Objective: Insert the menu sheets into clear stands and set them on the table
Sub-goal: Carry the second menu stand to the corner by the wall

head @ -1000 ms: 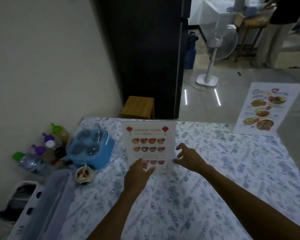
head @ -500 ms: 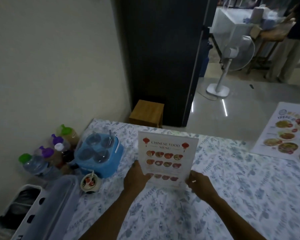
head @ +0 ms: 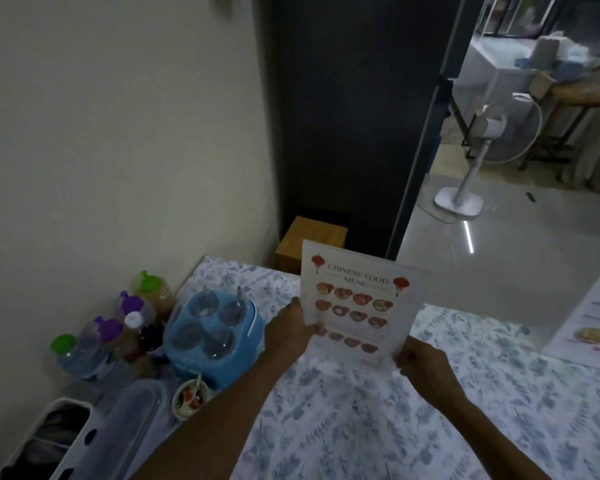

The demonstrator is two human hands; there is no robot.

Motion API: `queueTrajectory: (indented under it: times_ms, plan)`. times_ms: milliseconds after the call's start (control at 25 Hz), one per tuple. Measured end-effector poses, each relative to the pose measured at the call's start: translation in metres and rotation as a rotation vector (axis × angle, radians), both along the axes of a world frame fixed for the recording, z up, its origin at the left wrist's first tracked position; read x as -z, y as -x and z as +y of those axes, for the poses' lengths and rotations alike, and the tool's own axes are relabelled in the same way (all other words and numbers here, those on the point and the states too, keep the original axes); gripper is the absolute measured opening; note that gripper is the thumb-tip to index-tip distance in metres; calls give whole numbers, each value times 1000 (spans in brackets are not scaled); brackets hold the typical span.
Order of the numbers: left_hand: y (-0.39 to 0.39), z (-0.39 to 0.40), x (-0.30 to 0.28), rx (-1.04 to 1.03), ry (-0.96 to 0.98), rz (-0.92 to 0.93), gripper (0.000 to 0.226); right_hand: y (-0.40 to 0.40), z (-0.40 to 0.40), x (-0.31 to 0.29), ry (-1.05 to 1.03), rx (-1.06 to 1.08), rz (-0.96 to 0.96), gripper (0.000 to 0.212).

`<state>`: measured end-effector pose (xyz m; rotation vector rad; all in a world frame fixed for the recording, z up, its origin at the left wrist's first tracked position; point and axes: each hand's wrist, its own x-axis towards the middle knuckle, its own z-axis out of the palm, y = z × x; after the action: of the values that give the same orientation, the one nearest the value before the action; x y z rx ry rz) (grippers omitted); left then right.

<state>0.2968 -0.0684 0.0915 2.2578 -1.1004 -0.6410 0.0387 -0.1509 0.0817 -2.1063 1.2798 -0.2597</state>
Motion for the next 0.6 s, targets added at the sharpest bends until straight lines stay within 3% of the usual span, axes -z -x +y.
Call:
queueTrajectory:
  times_ms: [320, 600]
  plan:
    - [-139, -57, -32, 84, 46, -35, 70, -132, -47, -17, 38, 61, -37, 13]
    - [-298, -42, -25, -74, -55, -100, 66, -310, -63, 21, 27, -39, -151, 11]
